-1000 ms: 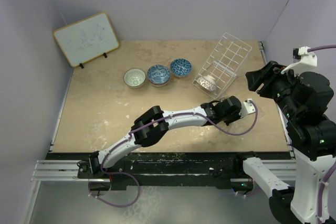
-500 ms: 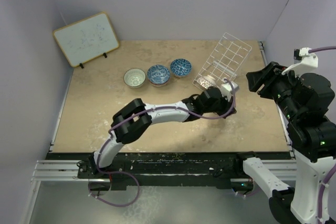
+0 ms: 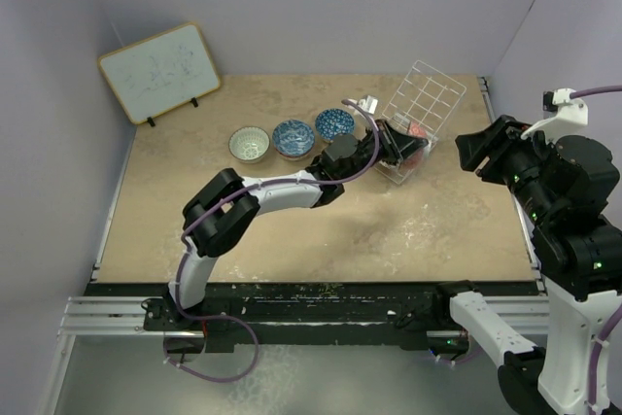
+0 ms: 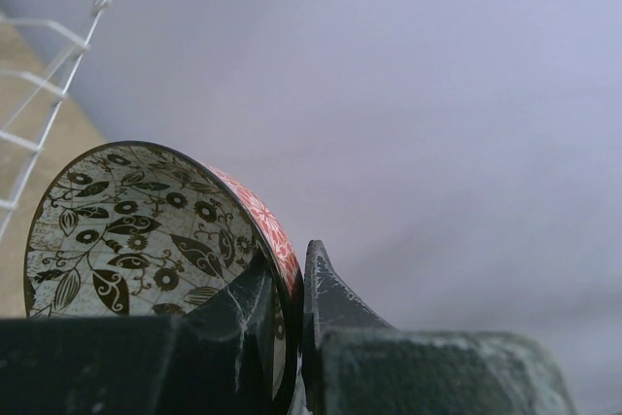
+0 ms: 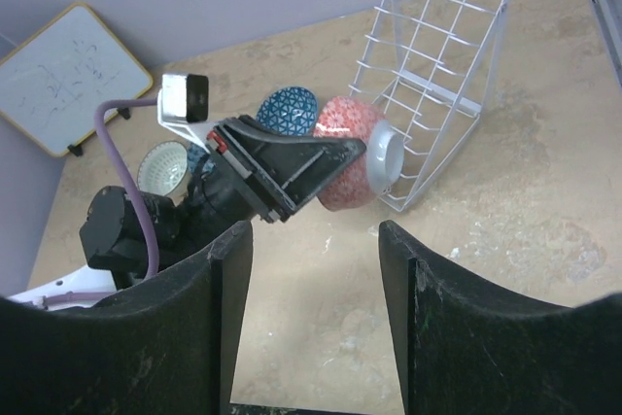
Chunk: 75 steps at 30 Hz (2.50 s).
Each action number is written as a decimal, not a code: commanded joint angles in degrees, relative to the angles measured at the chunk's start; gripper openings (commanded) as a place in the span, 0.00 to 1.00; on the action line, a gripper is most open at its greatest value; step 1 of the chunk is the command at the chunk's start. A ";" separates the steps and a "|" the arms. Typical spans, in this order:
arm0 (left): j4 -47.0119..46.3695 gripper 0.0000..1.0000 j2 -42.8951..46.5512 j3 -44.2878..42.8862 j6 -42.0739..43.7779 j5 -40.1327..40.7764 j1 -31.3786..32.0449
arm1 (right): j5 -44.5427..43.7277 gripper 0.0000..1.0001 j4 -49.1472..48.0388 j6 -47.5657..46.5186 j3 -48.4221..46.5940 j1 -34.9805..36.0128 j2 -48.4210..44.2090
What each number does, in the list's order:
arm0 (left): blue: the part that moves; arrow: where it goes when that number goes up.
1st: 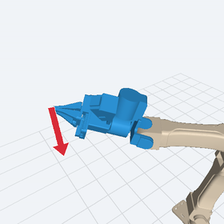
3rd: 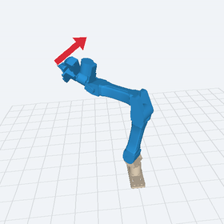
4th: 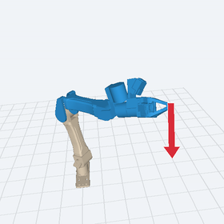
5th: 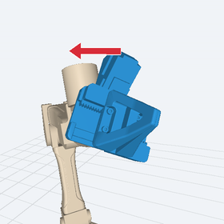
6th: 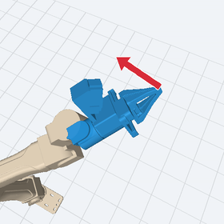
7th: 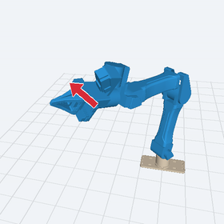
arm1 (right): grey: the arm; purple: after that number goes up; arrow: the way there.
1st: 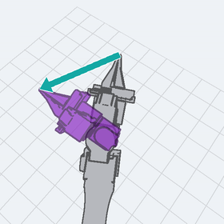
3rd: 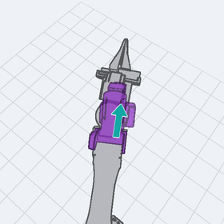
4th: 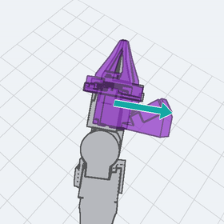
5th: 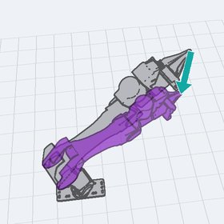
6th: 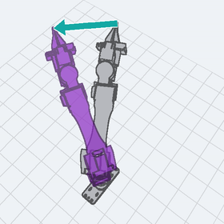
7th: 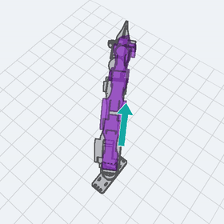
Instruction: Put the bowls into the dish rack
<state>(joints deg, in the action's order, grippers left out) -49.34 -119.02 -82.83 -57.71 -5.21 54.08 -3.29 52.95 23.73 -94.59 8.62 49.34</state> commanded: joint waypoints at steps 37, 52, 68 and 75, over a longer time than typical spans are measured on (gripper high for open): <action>-35.98 0.00 -20.52 -12.06 -20.84 36.51 -0.47 | 3.29 0.58 0.27 -2.32 4.00 3.06 -3.87; -34.16 0.00 -23.06 -13.89 -21.53 37.68 -0.57 | 3.73 0.58 -0.19 -2.69 5.28 3.73 -3.84; -30.38 0.00 -24.12 -12.68 -24.54 38.99 -0.82 | 3.92 0.59 -0.66 -2.90 7.16 4.30 -3.83; -27.92 0.00 -22.53 -10.36 -25.22 40.31 -0.78 | 4.08 0.58 -0.76 -2.89 7.83 4.30 -4.02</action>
<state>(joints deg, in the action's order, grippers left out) -74.65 -145.82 -93.03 -81.87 33.45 53.63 -0.30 54.08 21.85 -86.96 12.49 45.93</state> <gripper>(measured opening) 0.115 0.584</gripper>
